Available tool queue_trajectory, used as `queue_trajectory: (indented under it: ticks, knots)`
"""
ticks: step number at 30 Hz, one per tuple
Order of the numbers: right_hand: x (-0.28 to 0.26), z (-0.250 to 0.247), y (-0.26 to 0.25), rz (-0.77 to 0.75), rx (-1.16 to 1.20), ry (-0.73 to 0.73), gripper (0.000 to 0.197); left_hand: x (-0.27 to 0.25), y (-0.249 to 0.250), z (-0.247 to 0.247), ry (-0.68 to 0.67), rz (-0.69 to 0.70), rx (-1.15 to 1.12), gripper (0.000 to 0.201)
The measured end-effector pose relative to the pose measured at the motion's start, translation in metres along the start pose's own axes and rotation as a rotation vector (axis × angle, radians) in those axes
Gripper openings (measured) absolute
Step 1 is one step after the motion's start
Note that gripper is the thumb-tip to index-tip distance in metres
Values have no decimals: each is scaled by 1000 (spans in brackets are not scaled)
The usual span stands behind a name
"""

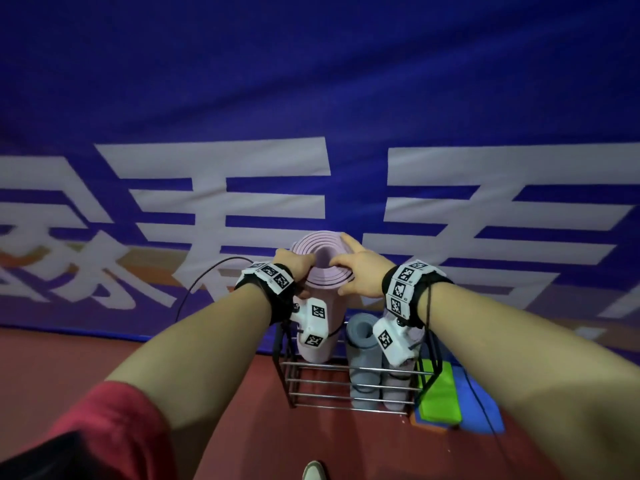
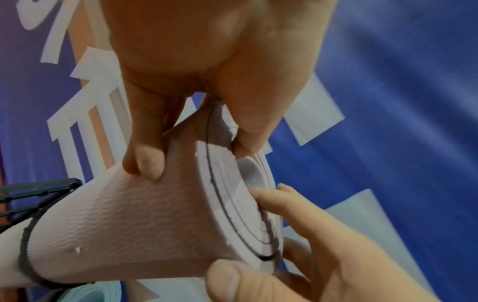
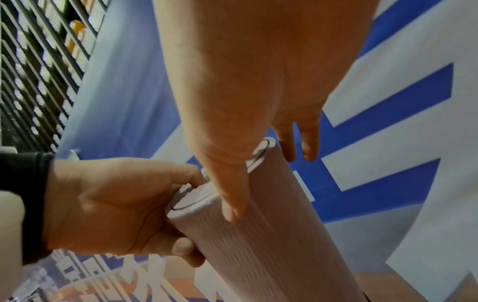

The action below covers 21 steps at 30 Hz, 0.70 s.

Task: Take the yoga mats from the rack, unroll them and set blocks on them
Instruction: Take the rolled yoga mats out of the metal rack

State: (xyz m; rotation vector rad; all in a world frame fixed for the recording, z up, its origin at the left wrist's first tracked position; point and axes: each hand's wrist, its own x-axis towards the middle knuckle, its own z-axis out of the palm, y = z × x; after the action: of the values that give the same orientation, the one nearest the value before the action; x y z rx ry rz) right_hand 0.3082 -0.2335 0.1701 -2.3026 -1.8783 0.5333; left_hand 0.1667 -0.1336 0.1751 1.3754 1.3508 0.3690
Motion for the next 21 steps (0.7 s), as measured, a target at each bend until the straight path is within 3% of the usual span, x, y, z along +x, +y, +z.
queue_trajectory:
  ticks: [10,21]
  knots:
    - [-107,-35,-28,-174,-33,150,54,-155,5,-6,80,91,-33,32]
    - [-216,-41,-70,-163,-22,228,52,-267,-19,-21,61,186,-21,27]
